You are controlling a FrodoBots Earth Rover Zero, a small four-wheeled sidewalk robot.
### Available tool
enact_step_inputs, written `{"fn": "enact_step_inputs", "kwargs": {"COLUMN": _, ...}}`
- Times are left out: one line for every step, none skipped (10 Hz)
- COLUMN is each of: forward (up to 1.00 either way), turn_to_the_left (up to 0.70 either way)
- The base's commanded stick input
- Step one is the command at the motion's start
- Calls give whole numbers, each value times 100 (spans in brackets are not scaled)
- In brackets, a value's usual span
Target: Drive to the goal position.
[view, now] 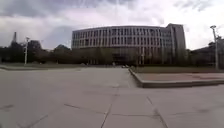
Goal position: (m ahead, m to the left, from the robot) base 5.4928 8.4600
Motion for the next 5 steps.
{"fn": "enact_step_inputs", "kwargs": {"forward": 100, "turn_to_the_left": 0}}
{"fn": "enact_step_inputs", "kwargs": {"forward": 100, "turn_to_the_left": 0}}
{"fn": "enact_step_inputs", "kwargs": {"forward": 100, "turn_to_the_left": 0}}
{"fn": "enact_step_inputs", "kwargs": {"forward": 100, "turn_to_the_left": 0}}
{"fn": "enact_step_inputs", "kwargs": {"forward": 100, "turn_to_the_left": 0}}
